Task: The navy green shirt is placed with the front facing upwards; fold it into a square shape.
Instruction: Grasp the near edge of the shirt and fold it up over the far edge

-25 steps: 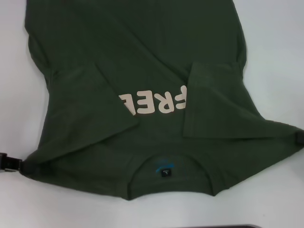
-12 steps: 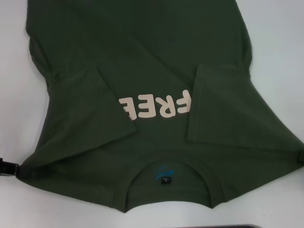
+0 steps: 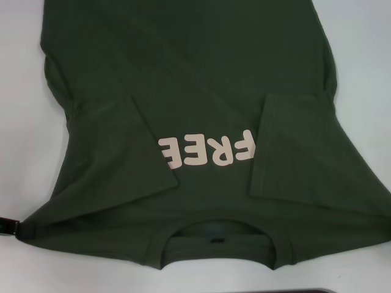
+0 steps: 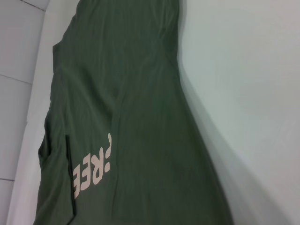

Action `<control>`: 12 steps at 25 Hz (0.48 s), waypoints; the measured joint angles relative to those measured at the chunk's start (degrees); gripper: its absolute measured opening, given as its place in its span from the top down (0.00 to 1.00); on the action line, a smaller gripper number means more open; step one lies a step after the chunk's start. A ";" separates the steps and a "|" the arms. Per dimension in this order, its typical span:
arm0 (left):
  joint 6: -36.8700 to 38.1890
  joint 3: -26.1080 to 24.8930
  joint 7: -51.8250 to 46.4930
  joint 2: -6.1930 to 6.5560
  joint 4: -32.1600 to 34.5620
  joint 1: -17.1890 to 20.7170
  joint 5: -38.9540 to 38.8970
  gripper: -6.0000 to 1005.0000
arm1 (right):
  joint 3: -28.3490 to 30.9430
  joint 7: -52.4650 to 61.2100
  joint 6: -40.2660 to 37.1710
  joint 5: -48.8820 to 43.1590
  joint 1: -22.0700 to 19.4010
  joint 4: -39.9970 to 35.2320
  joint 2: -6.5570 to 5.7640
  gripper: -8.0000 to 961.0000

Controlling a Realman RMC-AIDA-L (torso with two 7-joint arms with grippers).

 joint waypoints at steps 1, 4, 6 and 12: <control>0.09 0.02 0.02 0.01 0.00 0.02 0.07 0.96 | 0.04 -0.19 -0.19 0.00 -0.19 0.00 0.00 0.95; 0.46 0.16 0.05 0.02 0.10 0.06 0.18 0.95 | 0.30 -0.59 -0.57 -0.01 -0.29 0.00 0.04 0.95; 0.66 0.18 0.11 0.04 0.22 -0.01 0.20 0.95 | 0.35 -0.75 -0.72 -0.01 0.04 0.01 0.11 0.95; 3.01 -0.17 2.39 -0.44 0.07 -1.10 -0.16 0.95 | -0.01 -1.72 -2.53 -0.01 2.12 0.17 0.49 0.95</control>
